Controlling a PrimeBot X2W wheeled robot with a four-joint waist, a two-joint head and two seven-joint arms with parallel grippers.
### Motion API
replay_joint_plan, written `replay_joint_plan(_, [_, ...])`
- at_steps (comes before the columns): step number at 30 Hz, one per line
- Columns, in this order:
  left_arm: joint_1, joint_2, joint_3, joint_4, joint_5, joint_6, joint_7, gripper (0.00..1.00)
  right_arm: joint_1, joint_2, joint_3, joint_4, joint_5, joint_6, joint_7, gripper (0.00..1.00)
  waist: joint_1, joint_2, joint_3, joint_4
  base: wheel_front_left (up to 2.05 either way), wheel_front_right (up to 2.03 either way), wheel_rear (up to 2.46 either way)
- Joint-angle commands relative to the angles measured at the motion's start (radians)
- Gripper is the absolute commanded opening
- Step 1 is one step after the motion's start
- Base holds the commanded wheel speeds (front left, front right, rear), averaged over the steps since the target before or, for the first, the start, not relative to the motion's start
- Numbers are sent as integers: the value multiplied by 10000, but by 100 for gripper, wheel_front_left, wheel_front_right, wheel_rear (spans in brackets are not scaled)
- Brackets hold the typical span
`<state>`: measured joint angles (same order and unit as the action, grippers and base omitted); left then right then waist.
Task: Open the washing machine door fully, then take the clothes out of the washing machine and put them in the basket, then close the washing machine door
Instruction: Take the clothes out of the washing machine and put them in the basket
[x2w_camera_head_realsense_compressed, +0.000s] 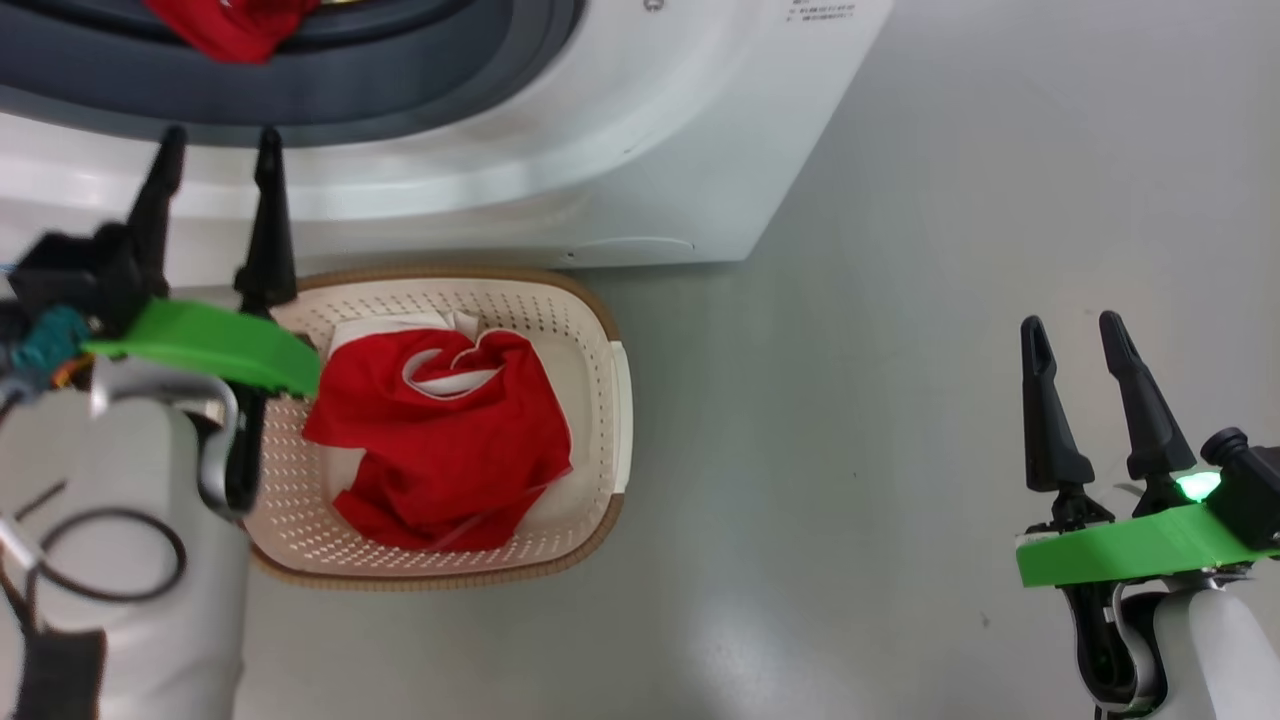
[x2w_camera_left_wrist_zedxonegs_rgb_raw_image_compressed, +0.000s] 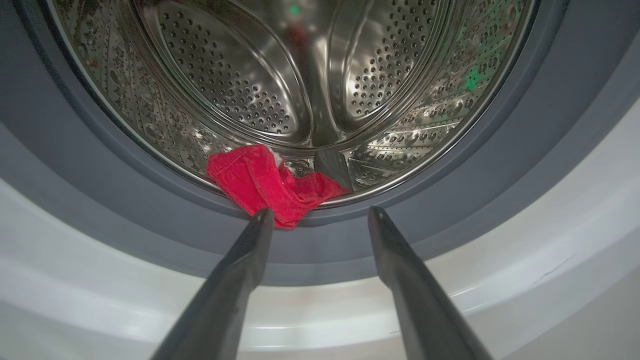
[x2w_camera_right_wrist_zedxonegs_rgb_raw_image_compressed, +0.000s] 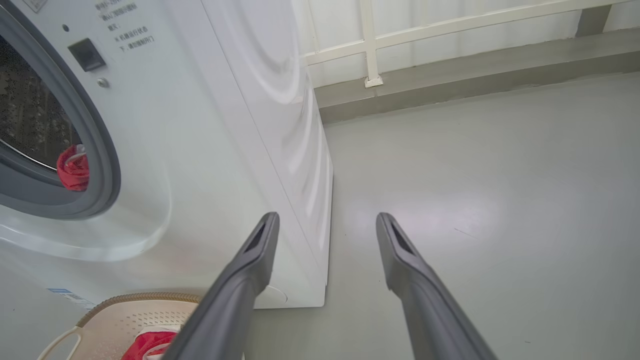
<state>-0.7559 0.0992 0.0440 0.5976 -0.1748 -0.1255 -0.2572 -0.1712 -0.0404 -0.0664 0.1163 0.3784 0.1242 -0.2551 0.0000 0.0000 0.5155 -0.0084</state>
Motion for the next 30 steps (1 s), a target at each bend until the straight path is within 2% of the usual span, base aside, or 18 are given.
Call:
replay_joint_plan(1, [-407, 511, 322, 107, 162, -27, -46, 100, -149, -98, 227, -260, 93, 65, -67, 100, 0, 0, 368, -158, 0, 0, 0])
replay_joint_plan(12, [-2840, 898, 155, 2288, 495, 139, -46, 100, -516, -98, 263, -329, 255, 65, -67, 100, 0, 0, 979, -353, 0, 0, 0])
replay_joint_plan(20, [-4322, 1155, 106, 4037, 586, 499, -46, 100, -759, -98, 299, -394, 341, 65, -67, 100, 0, 0, 1364, -567, 0, 0, 0])
replay_joint_plan(30, [-5435, 1496, -36, 5566, 623, 659, -46, 100, -941, -98, 321, -458, 449, 65, -67, 100, 0, 0, 1692, -789, 0, 0, 0])
